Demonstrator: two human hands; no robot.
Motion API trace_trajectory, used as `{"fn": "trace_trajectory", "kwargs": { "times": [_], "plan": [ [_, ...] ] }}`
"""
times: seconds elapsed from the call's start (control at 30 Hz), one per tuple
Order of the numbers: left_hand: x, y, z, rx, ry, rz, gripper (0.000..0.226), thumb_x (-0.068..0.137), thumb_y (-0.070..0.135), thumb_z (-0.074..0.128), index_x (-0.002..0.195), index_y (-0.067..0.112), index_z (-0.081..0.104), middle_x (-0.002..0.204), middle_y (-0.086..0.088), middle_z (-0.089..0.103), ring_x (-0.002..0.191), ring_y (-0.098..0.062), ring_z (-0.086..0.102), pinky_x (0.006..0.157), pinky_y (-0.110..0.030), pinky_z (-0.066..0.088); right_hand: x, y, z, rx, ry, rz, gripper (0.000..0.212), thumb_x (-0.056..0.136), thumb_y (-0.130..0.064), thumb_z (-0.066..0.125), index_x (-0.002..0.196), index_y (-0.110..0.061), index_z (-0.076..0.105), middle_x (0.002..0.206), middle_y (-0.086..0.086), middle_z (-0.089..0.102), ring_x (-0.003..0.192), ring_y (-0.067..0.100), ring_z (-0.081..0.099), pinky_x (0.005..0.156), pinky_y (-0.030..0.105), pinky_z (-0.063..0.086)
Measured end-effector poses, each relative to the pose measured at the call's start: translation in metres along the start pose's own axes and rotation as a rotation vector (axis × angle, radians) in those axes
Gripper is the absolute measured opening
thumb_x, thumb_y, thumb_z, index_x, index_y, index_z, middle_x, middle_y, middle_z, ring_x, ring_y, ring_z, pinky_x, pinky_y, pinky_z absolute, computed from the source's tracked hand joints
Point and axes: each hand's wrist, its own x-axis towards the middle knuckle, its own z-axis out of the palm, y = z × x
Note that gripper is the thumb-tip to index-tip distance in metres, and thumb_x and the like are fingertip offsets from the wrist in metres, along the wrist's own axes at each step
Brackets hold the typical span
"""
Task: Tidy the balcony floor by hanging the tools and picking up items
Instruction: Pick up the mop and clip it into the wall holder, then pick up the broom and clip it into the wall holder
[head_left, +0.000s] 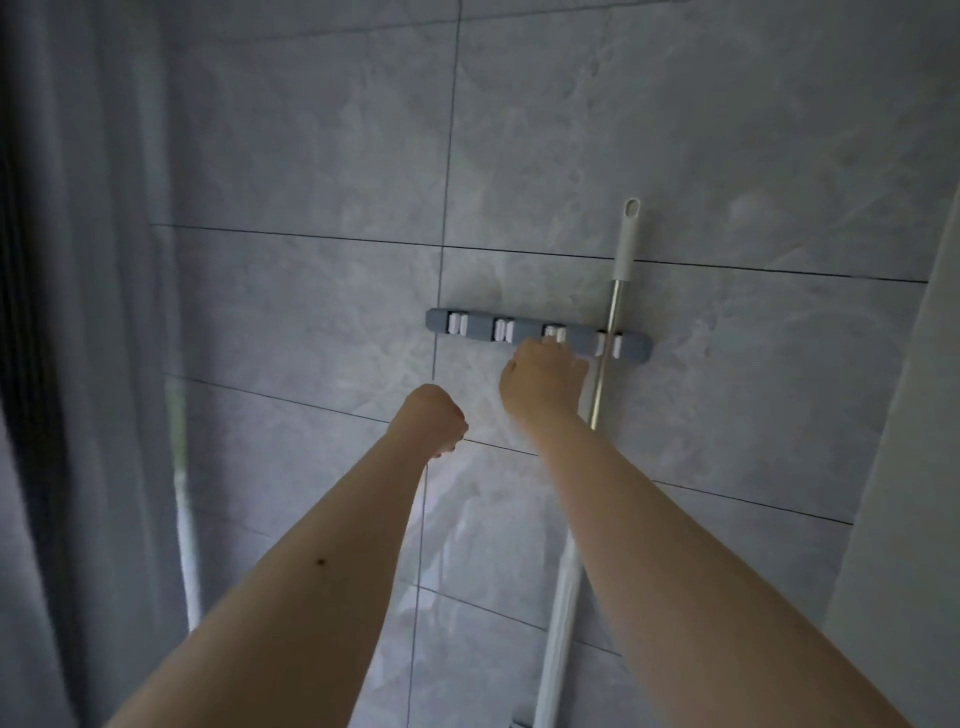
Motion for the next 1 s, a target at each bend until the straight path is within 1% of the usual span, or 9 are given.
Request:
{"fn": "trace_trajectory", "kwargs": {
  "times": [0.07, 0.2, 0.3, 0.4, 0.47, 0.57, 0.7, 0.83, 1.0],
  "plan": [
    [-0.007, -0.013, -0.013, 0.005, 0.025, -0.032, 0.022, 0.09, 0.006, 0.053, 0.104, -0.005, 0.066, 0.105, -0.02, 0.071, 0.096, -0.031, 0.07, 0.09, -0.039, 0.056, -0.01, -0.017, 0.003, 0.012, -0.012, -0.045, 0.032, 0.096, -0.019, 0.039, 0.122, -0.01, 0.055, 0.129, 0.01, 0.052, 0.124, 0.028, 0.044, 0.102, 0.041, 0.032],
    [-0.032, -0.056, -0.064, 0.038, 0.101, -0.083, 0.012, 0.09, 0.011, 0.054, 0.09, 0.003, 0.064, 0.1, -0.018, 0.072, 0.09, -0.029, 0.07, 0.087, -0.039, 0.057, -0.041, -0.076, 0.009, 0.076, -0.075, -0.155, 0.032, 0.096, -0.019, 0.041, 0.125, -0.011, 0.054, 0.128, 0.009, 0.053, 0.122, 0.028, 0.046, 0.101, 0.04, 0.035],
    [-0.047, -0.089, -0.101, 0.073, 0.193, -0.123, 0.018, 0.088, 0.006, 0.054, 0.093, -0.005, 0.067, 0.101, -0.023, 0.072, 0.093, -0.033, 0.071, 0.085, -0.042, 0.058, -0.061, -0.118, 0.013, 0.153, -0.13, -0.22, 0.032, 0.095, -0.017, 0.043, 0.125, -0.01, 0.053, 0.127, 0.01, 0.053, 0.121, 0.028, 0.049, 0.1, 0.039, 0.037],
    [-0.071, -0.122, -0.141, 0.099, 0.281, -0.169, 0.015, 0.085, 0.001, 0.051, 0.086, -0.003, 0.065, 0.095, -0.028, 0.07, 0.082, -0.033, 0.069, 0.084, -0.046, 0.056, -0.078, -0.161, 0.018, 0.234, -0.203, -0.314, 0.033, 0.095, -0.016, 0.045, 0.126, -0.009, 0.051, 0.129, 0.011, 0.053, 0.121, 0.028, 0.049, 0.1, 0.038, 0.037],
    [-0.085, -0.139, -0.166, 0.121, 0.349, -0.205, 0.021, 0.084, 0.004, 0.05, 0.09, -0.009, 0.066, 0.096, -0.026, 0.07, 0.088, -0.033, 0.069, 0.085, -0.048, 0.057, -0.088, -0.19, 0.019, 0.261, -0.247, -0.398, 0.035, 0.094, -0.017, 0.046, 0.127, -0.009, 0.051, 0.13, 0.011, 0.052, 0.124, 0.029, 0.048, 0.102, 0.039, 0.037],
    [-0.113, -0.159, -0.201, 0.156, 0.467, -0.289, 0.029, 0.082, 0.007, 0.049, 0.099, -0.004, 0.069, 0.102, -0.022, 0.071, 0.096, -0.035, 0.07, 0.084, -0.046, 0.058, -0.102, -0.232, 0.016, 0.312, -0.288, -0.534, 0.035, 0.093, -0.017, 0.047, 0.126, -0.009, 0.052, 0.13, 0.013, 0.053, 0.124, 0.031, 0.048, 0.101, 0.038, 0.037],
    [-0.157, -0.18, -0.242, 0.21, 0.625, -0.381, 0.025, 0.078, 0.005, 0.051, 0.09, -0.002, 0.072, 0.093, -0.021, 0.073, 0.087, -0.033, 0.071, 0.08, -0.04, 0.06, -0.126, -0.281, 0.009, 0.42, -0.321, -0.668, 0.03, 0.092, -0.016, 0.048, 0.12, -0.007, 0.056, 0.126, 0.013, 0.057, 0.118, 0.034, 0.053, 0.096, 0.038, 0.042],
    [-0.208, -0.202, -0.272, 0.218, 0.756, -0.472, 0.022, 0.081, 0.004, 0.053, 0.092, -0.005, 0.071, 0.087, -0.024, 0.072, 0.082, -0.033, 0.071, 0.069, -0.035, 0.055, -0.163, -0.32, 0.006, 0.506, -0.405, -0.813, 0.032, 0.093, -0.017, 0.047, 0.122, -0.007, 0.056, 0.128, 0.013, 0.057, 0.117, 0.033, 0.055, 0.097, 0.038, 0.044],
    [-0.292, -0.229, -0.279, 0.255, 0.892, -0.624, 0.022, 0.084, 0.006, 0.053, 0.096, -0.006, 0.067, 0.098, -0.026, 0.07, 0.093, -0.036, 0.069, 0.083, -0.045, 0.058, -0.23, -0.358, 0.001, 0.579, -0.551, -1.0, 0.035, 0.094, -0.02, 0.047, 0.127, -0.009, 0.053, 0.133, 0.011, 0.051, 0.119, 0.03, 0.053, 0.099, 0.038, 0.043]
  ]
}}
